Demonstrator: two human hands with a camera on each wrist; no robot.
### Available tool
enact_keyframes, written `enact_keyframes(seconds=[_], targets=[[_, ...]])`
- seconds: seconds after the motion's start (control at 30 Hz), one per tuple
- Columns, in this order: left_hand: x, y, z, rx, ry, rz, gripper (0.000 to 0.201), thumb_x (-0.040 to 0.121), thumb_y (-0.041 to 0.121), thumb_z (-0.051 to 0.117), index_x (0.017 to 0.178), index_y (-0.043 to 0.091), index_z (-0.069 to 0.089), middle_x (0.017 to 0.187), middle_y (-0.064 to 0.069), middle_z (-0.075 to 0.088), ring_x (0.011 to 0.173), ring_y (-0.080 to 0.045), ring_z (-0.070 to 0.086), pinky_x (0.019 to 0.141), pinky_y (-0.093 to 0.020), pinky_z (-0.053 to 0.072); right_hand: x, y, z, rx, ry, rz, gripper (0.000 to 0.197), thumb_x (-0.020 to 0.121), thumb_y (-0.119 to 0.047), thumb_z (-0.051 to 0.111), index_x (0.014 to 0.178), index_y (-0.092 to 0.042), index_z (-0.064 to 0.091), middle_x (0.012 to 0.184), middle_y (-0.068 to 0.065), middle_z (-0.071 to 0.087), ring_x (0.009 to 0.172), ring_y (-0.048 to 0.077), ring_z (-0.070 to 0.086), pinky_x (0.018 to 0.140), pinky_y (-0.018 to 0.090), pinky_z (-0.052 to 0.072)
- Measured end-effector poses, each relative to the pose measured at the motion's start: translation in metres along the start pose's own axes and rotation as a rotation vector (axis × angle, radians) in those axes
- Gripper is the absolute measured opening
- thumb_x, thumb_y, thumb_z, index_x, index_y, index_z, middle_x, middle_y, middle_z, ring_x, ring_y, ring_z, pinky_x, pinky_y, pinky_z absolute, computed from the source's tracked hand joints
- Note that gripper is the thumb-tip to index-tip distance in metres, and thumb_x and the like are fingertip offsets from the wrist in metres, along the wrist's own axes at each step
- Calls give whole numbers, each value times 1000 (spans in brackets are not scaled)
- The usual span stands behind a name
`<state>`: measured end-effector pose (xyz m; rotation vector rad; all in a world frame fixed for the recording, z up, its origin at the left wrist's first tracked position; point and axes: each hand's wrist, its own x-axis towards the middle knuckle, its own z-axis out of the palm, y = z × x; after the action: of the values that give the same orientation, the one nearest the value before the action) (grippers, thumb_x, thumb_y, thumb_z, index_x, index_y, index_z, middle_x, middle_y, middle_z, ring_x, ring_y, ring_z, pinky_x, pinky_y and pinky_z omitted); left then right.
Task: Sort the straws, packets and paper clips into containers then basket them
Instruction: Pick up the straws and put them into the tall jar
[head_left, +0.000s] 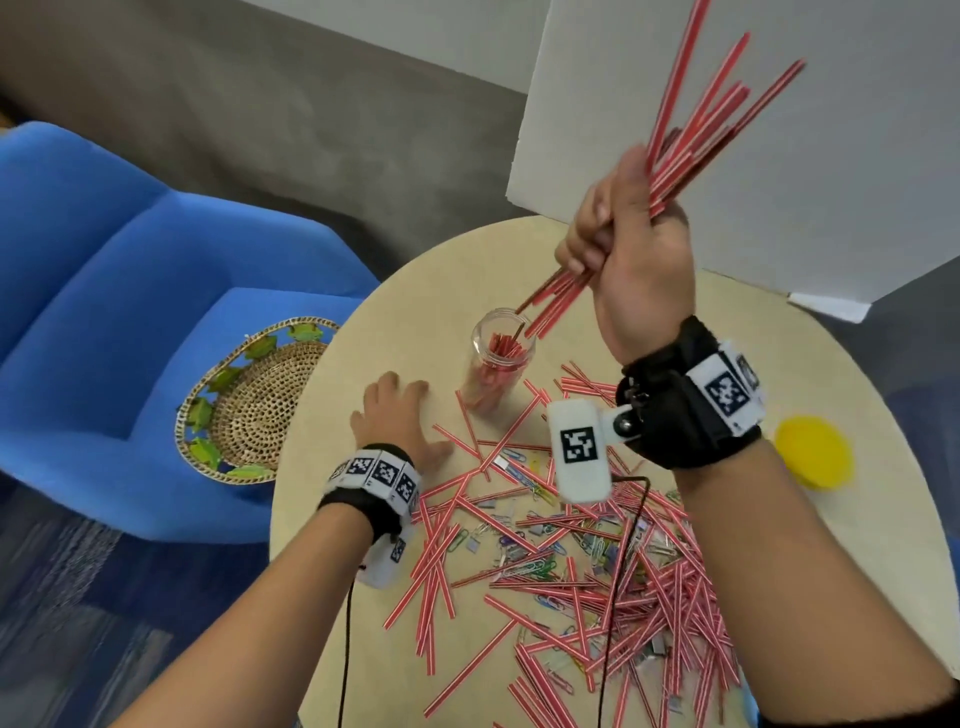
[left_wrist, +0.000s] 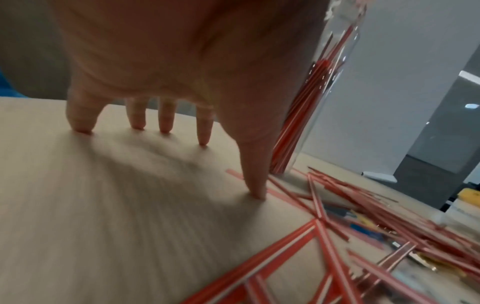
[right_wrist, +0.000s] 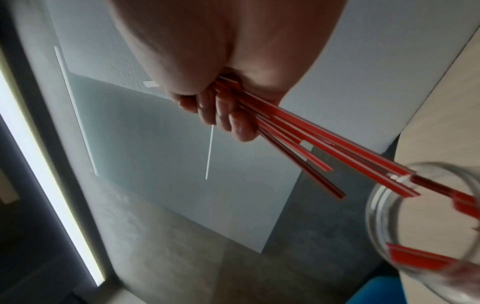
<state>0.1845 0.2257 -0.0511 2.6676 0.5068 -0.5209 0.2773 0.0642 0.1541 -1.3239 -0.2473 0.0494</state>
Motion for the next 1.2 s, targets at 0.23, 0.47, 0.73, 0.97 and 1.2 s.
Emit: enact_keyframes(seconds=[0.23,0.47,0.73,0.97,1.2], targets=[[5,-9,-3,93,24,-7,98,57,64,81,139,37,36,144,-1,29,137,-27,24,105,-57,35,5,39,13,-163,-54,69,41,103,-31,39,66,-14,37,54,-4,29,48,15,28,52,33,31],[4,-9,-6,122,29,6,92,56,63,82,132,34,42,131,0,37,128,-25,33,97,-54,43,-4,72,-2,-510,-50,115,45,100,-47,39,70,-15,49,68,1,48,66,17,47,73,31,44],[5,-10,-5,130,30,11,95,56,65,81,135,35,39,132,0,37,129,-25,32,98,-55,42,-17,96,-22,-803,-140,38,28,98,-40,49,89,-19,65,95,-3,53,97,15,53,87,26,43],[4,-11,-3,137,31,14,96,57,66,80,137,36,37,136,0,35,132,-26,30,100,-56,40,-29,74,-37,-832,-145,-104,5,89,-19,72,86,-16,74,81,-3,65,71,9,58,65,19,48],[5,-13,-1,142,23,24,97,58,67,78,139,36,34,139,-1,32,133,-27,28,101,-58,39,-23,59,-26,-838,-180,-95,6,82,-10,77,87,-13,76,82,-6,72,75,7,69,71,18,56]])
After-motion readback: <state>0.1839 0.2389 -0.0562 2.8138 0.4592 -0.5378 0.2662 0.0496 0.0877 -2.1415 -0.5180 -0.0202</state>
